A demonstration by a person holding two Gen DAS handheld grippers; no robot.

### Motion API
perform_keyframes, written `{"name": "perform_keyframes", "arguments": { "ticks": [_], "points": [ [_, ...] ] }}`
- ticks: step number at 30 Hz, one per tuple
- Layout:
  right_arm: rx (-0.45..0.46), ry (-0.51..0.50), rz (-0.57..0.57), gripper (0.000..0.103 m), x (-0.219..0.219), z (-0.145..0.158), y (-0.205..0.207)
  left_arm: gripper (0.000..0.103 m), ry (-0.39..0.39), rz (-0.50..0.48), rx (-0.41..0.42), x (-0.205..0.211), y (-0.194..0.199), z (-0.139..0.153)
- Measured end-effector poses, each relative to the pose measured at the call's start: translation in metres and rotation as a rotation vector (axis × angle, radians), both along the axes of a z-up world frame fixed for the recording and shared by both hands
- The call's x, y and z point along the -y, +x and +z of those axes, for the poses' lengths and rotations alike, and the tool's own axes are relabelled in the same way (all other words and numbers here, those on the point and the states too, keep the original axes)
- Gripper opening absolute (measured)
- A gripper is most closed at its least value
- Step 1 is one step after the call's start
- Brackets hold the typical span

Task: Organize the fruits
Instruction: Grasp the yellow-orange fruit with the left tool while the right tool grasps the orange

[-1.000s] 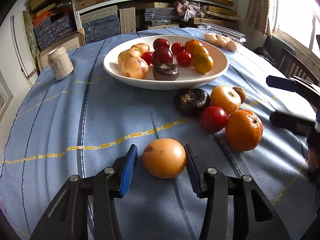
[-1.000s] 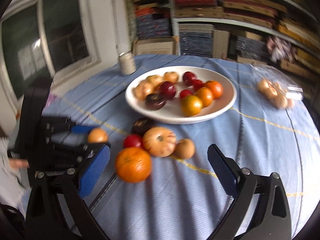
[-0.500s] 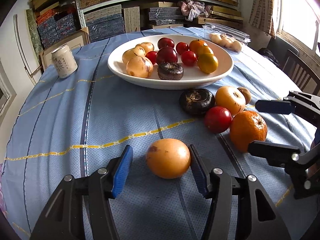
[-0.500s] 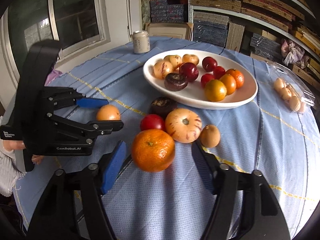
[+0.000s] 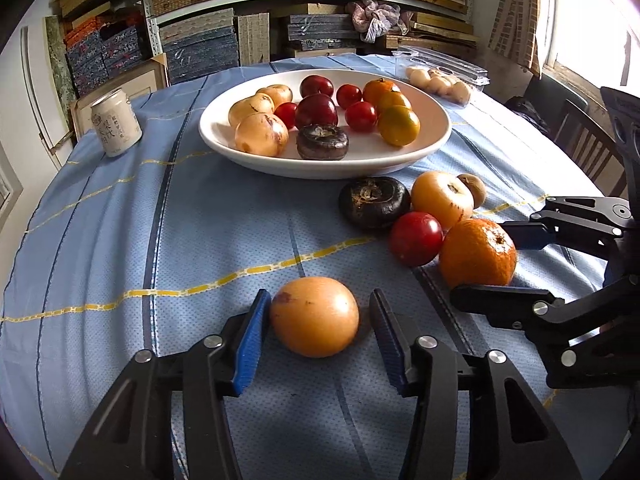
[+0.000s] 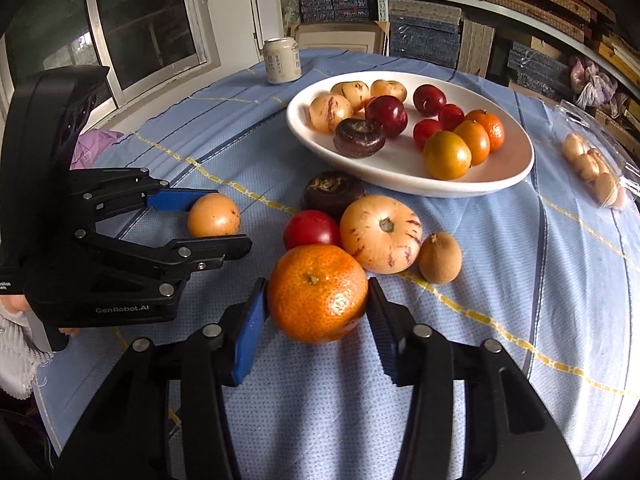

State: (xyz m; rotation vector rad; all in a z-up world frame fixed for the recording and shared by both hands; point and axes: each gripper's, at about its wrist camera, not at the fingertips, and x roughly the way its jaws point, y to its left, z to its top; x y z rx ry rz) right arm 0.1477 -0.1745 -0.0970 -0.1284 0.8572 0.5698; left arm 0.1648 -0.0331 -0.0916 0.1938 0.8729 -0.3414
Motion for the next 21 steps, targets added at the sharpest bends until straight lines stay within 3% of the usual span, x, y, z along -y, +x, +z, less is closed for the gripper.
{"name": "perform_keyframes", "arguments": {
  "ticks": [6, 10, 21],
  "points": [
    [-0.004, 0.007, -0.003, 0.047, 0.0, 0.0, 0.0, 0.049, 0.002, -0.002, 0.002, 0.0, 0.0, 0.0],
    [-0.004, 0.009, -0.004, 0.047, 0.0, 0.0, 0.0, 0.041, 0.001, -0.018, 0.004, 0.002, -0.001, 0.001],
    [-0.022, 0.06, -0.02, 0.047, 0.01, 0.0, -0.001, 0.041, 0.009, -0.028, 0.029, 0.007, -0.006, 0.003]
  ]
}}
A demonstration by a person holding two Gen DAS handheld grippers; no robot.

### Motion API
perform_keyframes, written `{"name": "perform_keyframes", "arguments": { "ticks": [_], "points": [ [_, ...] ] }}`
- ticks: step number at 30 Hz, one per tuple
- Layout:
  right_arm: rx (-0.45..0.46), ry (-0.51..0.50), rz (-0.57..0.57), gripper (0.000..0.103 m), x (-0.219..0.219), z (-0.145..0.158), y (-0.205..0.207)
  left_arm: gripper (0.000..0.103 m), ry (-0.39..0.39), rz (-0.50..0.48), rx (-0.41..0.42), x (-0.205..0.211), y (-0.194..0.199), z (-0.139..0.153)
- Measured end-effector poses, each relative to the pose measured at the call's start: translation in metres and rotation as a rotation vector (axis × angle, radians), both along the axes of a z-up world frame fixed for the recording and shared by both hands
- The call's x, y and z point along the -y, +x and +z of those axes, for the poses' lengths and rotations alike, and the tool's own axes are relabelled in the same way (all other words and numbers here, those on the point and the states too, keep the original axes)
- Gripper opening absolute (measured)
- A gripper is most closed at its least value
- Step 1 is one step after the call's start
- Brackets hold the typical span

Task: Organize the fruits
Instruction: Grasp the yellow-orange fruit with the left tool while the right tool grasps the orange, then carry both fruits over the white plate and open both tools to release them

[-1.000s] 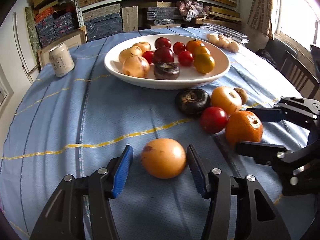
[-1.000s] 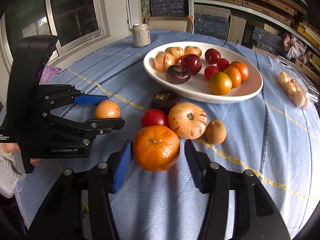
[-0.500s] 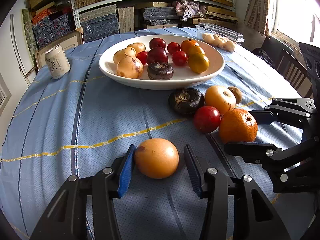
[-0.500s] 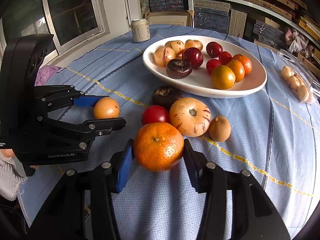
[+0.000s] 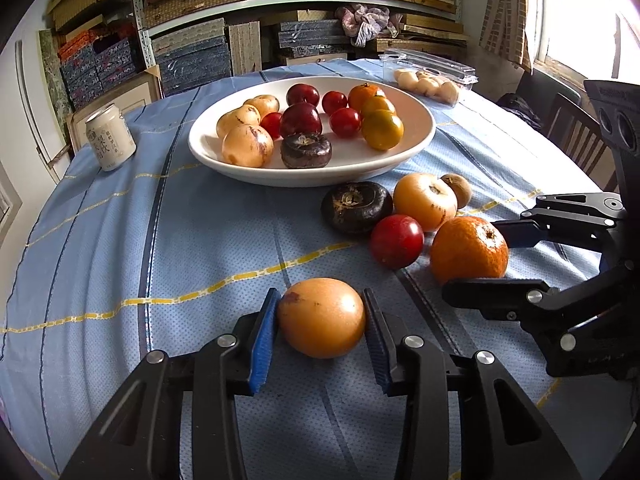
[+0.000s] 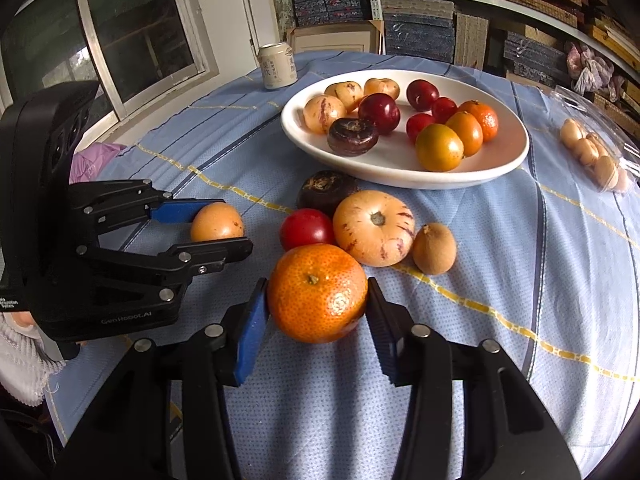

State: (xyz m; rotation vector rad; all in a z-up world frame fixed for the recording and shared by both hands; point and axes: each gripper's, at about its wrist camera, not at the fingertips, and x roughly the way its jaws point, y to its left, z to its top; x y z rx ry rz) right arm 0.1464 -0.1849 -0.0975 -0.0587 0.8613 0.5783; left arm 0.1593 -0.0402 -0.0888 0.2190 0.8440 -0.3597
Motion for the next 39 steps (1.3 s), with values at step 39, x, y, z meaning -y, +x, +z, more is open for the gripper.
{"name": "perform_keyframes", "arguments": {
  "ticks": [39],
  "points": [
    [0.118, 0.136, -0.105, 0.047, 0.025, 0.075, 0.107, 0.041, -0.075, 0.138, 0.028, 0.027, 0.192, 0.074]
  ]
}}
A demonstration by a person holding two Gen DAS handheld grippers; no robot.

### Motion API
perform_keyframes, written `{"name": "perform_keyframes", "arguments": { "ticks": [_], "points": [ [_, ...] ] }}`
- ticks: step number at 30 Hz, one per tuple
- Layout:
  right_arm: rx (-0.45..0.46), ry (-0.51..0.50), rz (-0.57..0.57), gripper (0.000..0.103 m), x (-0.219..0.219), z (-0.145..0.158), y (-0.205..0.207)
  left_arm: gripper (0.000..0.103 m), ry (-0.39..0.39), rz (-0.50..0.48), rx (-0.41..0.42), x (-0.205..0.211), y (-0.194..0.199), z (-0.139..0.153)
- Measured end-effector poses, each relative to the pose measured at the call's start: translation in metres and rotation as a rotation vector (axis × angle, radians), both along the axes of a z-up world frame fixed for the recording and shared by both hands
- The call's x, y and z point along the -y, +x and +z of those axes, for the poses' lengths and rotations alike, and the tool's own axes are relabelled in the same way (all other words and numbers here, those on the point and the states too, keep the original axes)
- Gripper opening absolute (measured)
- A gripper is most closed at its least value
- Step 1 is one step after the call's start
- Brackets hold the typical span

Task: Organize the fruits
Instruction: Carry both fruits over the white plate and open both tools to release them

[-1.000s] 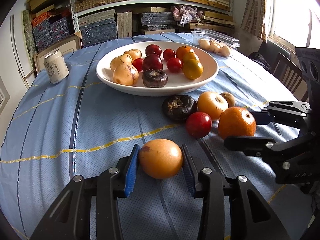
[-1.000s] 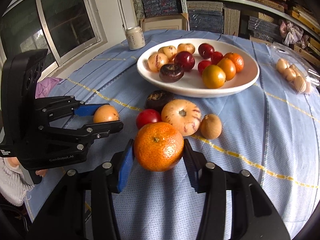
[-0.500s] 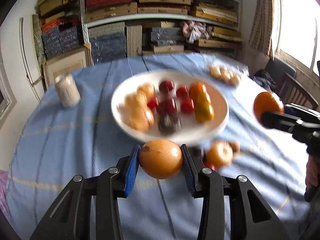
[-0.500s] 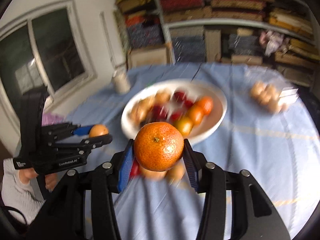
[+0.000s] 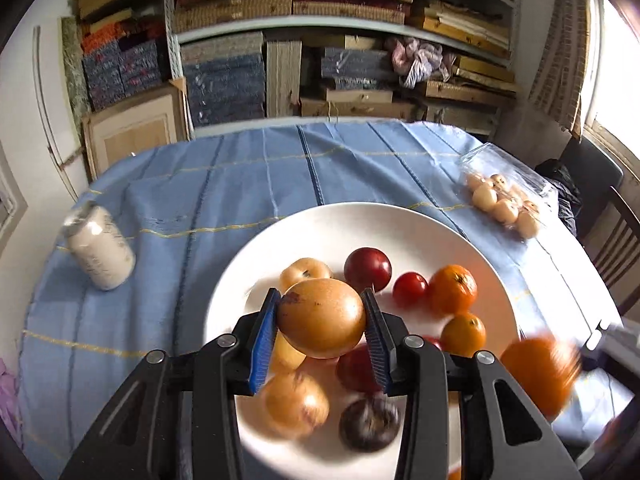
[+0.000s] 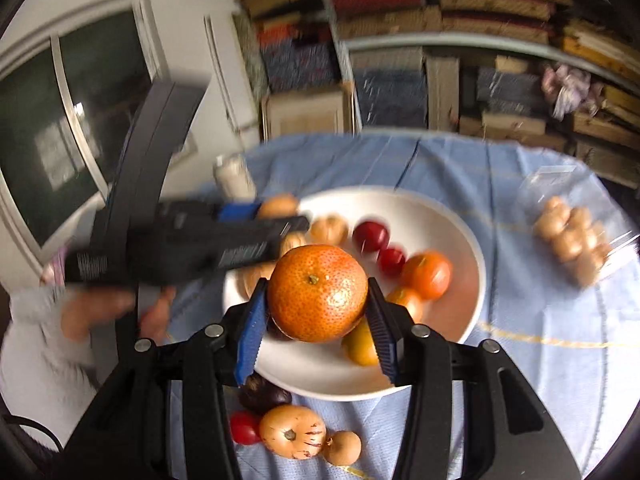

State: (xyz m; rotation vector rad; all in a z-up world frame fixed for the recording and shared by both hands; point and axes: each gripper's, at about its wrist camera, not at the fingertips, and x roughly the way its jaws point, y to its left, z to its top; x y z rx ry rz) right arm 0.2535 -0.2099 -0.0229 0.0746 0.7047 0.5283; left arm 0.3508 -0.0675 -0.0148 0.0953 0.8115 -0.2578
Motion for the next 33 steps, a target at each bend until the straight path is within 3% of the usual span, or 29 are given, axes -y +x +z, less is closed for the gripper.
{"name": "perform_keyframes", "arguments": {
  "ticks": [4, 15, 17, 18, 20, 23, 27, 28, 33],
  "points": [
    [-0.045, -0.033, 0.022, 0.047, -0.013, -0.022, 0.01, 0.041, -0.02, -0.014, -0.021, 0.008, 0.015, -0.01],
    [-0.038, -0.106, 0.052, 0.048, -0.039, -0.043, 0.01, 0.043, -0.003, -0.03, -0.054, 0.022, 0.027, -0.034],
    [-0.033, -0.08, 0.049, 0.056, -0.035, -0.043, 0.011, 0.057, 0.0, -0.027, -0.051, 0.022, 0.026, -0.031],
    [-0.036, -0.069, 0.05, 0.062, -0.033, -0.041, 0.011, 0.06, -0.006, -0.021, -0.039, 0.021, 0.023, -0.027],
    [-0.01, -0.039, 0.047, 0.066, -0.026, -0.029, 0.006, 0.06, -0.009, -0.01, -0.017, 0.014, 0.017, -0.018],
    [0.05, -0.02, 0.049, 0.069, -0.014, -0.004, -0.008, 0.06, -0.028, 0.02, 0.016, -0.005, 0.001, 0.003],
    [0.12, 0.05, 0.011, 0.091, 0.008, 0.025, -0.033, 0.072, -0.03, 0.062, 0.049, -0.035, -0.039, 0.025],
    [0.131, 0.084, -0.005, 0.093, 0.017, 0.031, -0.042, 0.072, -0.016, 0.065, 0.062, -0.04, -0.055, 0.027],
    [0.099, 0.164, -0.08, 0.094, 0.044, 0.02, -0.074, 0.072, 0.02, 0.036, 0.08, -0.043, -0.115, 0.015]
  ]
}}
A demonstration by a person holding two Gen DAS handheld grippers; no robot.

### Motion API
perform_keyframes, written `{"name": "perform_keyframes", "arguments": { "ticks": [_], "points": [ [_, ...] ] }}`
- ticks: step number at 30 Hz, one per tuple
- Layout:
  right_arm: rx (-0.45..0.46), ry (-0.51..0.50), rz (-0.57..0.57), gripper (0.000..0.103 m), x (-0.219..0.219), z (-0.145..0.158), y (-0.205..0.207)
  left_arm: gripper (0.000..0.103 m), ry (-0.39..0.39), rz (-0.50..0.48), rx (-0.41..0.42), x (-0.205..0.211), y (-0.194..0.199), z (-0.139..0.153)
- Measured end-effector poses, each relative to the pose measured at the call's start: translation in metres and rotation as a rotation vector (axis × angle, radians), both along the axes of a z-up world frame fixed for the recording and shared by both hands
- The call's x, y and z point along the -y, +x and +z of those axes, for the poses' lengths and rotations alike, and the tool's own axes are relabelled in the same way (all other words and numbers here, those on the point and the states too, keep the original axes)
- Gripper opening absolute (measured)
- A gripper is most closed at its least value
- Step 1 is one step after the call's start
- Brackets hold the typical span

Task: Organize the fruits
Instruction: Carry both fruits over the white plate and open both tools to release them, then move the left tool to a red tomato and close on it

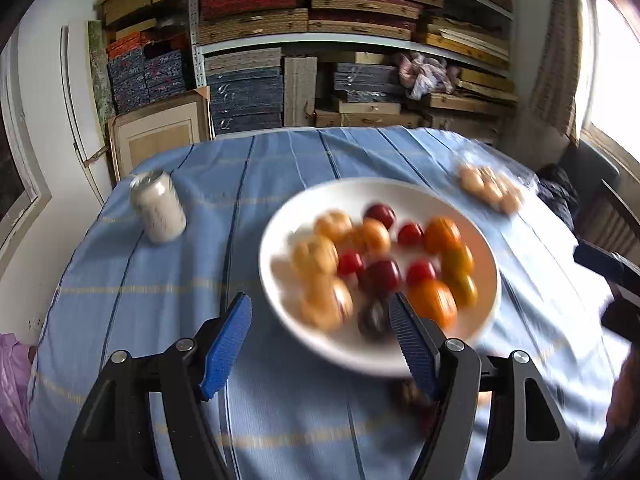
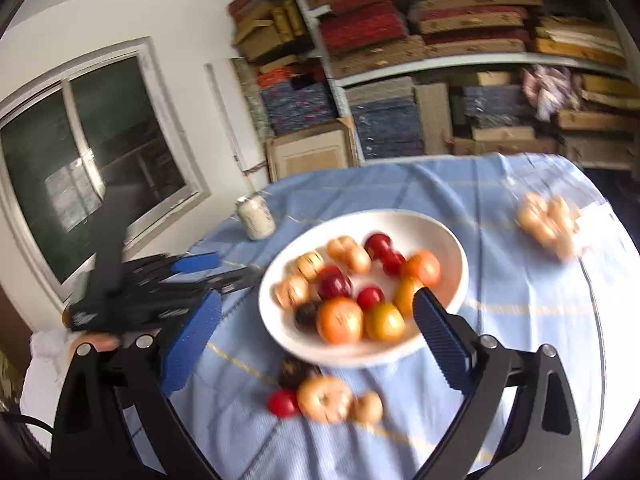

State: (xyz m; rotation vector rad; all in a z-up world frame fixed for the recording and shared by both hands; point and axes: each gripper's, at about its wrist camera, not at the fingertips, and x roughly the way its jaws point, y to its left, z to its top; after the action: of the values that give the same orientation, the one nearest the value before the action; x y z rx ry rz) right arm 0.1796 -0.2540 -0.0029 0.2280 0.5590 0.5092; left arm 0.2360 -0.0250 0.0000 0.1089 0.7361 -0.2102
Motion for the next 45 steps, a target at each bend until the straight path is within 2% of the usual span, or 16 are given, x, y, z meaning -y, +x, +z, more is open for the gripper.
{"name": "perform_keyframes", "arguments": {
  "ticks": [4, 7, 11, 17, 21, 24, 29, 36, 43, 45],
  "points": [
    [-0.008, 0.054, -0.102, 0.095, 0.024, -0.034, -0.028, 0.079, 0.009, -0.005, 0.018, 0.007, -0.041, -0.023],
    [-0.041, 0.003, -0.149, 0.095, 0.031, -0.05, -0.028, 0.079, 0.008, -0.012, 0.037, 0.011, -0.059, -0.041],
    [-0.05, 0.007, -0.156, 0.096, 0.036, -0.052, -0.025, 0.079, 0.05, -0.046, 0.033, 0.021, -0.066, -0.055],
    [-0.084, -0.008, -0.161, 0.098, 0.032, -0.058, -0.021, 0.079, 0.028, -0.154, 0.037, 0.035, -0.075, -0.061],
    [-0.094, -0.011, -0.164, 0.098, 0.031, -0.06, -0.018, 0.079, 0.056, -0.192, 0.01, 0.047, -0.074, -0.068],
    [-0.105, -0.005, -0.157, 0.098, 0.031, -0.062, -0.016, 0.079, 0.086, -0.19, -0.018, 0.053, -0.068, -0.076],
    [-0.115, -0.007, -0.154, 0.098, 0.028, -0.063, -0.015, 0.079, 0.078, -0.169, -0.048, 0.053, -0.06, -0.081],
    [-0.132, 0.002, -0.148, 0.098, 0.027, -0.065, -0.015, 0.08, 0.071, -0.138, -0.131, 0.05, -0.045, -0.091],
    [-0.149, -0.001, -0.142, 0.098, 0.026, -0.069, -0.013, 0.08, 0.083, -0.068, -0.116, 0.021, -0.048, -0.088],
    [-0.155, 0.0, -0.134, 0.098, 0.025, -0.07, -0.012, 0.08, 0.062, -0.066, -0.115, 0.013, -0.051, -0.086]
  ]
}}
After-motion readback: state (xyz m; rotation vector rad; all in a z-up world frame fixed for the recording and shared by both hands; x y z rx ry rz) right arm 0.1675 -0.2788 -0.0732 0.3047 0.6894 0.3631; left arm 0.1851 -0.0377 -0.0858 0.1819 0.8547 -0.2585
